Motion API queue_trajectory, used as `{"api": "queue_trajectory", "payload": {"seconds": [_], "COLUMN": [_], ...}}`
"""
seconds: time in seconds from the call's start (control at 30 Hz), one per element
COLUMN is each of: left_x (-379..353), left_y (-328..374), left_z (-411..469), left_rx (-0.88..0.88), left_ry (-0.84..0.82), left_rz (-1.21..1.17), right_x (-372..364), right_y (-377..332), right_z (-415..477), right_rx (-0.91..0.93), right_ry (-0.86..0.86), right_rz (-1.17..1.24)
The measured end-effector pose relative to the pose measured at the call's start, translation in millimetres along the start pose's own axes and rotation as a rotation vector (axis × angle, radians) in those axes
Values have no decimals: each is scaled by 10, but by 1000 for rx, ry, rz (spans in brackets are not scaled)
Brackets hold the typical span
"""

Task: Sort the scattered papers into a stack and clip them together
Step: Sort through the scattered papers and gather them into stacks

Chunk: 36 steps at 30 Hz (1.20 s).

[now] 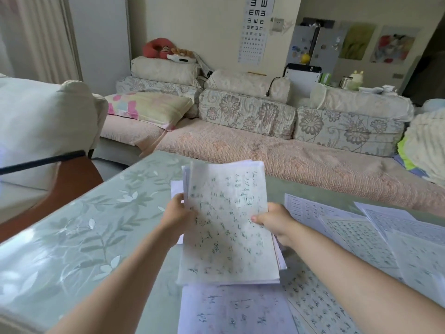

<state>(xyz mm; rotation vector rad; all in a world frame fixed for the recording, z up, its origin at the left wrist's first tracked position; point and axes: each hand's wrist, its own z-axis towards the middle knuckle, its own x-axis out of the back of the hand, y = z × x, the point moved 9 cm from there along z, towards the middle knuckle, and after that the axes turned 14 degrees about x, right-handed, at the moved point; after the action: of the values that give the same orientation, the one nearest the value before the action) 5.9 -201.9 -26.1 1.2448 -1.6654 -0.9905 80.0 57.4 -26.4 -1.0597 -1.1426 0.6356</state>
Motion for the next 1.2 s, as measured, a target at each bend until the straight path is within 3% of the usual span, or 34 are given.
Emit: {"api": "queue_trajectory", "payload": {"seconds": [0.1,0.27,0.43,0.53,0.7,0.83,1.1,1.2], "left_x": [289,481,358,266,261,257,294,320], "left_y": [-43,-279,-310,-310,-358,-351,-353,-359], "left_z": [159,343,359,371,396,343,335,335], "left_rx": [4,26,-53,-109,-137,-148,-151,-151], "left_ry": [93,174,249,297,338,369,363,353], "left_rz": [-120,143,698,889,898,906,883,863], "right_x": [-249,-641,-898,-1020,-1059,-978,-922,-894], "right_y": [-126,-162,-181,-134,-174,-72,71,110], "right_z": [263,601,727,769,866,887,925,845], "right_rx": [6,1,-64,-160,-194,-244,-240,-148], "right_ry": [47,73,47,-14,-127,-97,-113,-83], "right_rz": [-31,-178,-503,-518,-498,-551,-280,-182]}}
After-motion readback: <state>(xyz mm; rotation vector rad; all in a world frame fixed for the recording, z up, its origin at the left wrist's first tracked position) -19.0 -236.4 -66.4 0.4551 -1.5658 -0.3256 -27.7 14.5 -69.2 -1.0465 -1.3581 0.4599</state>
